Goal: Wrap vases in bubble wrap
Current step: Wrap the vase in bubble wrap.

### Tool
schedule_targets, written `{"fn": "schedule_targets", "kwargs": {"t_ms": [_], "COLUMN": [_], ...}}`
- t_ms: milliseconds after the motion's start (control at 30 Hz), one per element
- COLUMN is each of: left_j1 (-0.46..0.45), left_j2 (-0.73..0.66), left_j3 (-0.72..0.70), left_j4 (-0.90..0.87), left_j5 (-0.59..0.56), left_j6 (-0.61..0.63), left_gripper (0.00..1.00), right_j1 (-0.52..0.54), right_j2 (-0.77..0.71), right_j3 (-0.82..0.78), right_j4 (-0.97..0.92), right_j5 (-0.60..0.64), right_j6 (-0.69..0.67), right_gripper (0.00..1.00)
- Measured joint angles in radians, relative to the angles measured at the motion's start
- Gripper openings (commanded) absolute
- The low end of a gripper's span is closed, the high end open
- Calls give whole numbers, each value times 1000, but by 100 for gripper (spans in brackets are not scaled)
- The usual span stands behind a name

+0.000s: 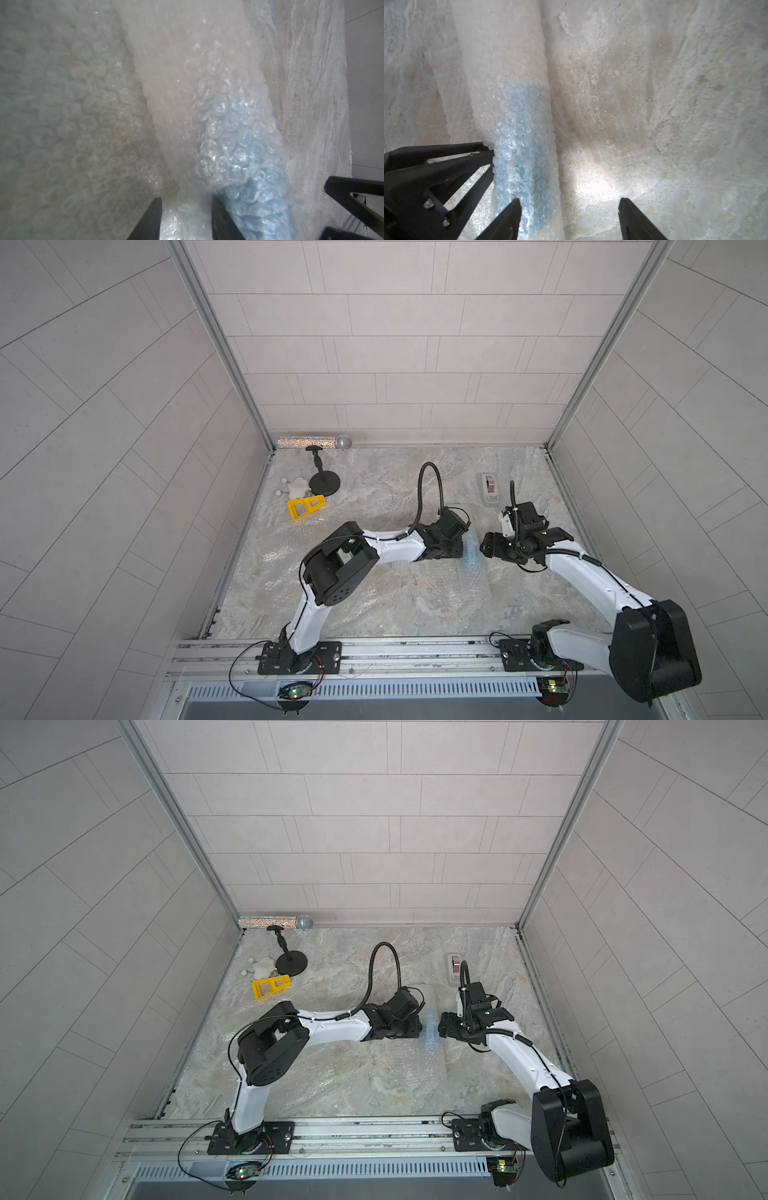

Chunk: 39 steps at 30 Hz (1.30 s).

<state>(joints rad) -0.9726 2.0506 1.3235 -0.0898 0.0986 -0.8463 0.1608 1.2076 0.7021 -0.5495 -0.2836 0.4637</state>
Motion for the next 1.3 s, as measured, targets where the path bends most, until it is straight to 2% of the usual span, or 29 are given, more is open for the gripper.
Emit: {"fn": "schedule_targets", "kwargs": {"t_ms": [433,800,1300], "left_j1": [0,5,16], "left_j2": [-8,-108,-73], "left_j3": [-9,-6,-24], "left_j4": [-43,-45,19], "left_j5": [-32,-47,38], "left_j6": [19,24,-21], "left_gripper": [42,42,42], "right_j1": [84,137,103], "right_j2": [98,145,121], "right_j3": [29,23,-3], "right_j4": [35,133,134], "right_j5": [-47,-77,-107], "right_j6": [0,9,10], "right_gripper": [75,75,79]}}
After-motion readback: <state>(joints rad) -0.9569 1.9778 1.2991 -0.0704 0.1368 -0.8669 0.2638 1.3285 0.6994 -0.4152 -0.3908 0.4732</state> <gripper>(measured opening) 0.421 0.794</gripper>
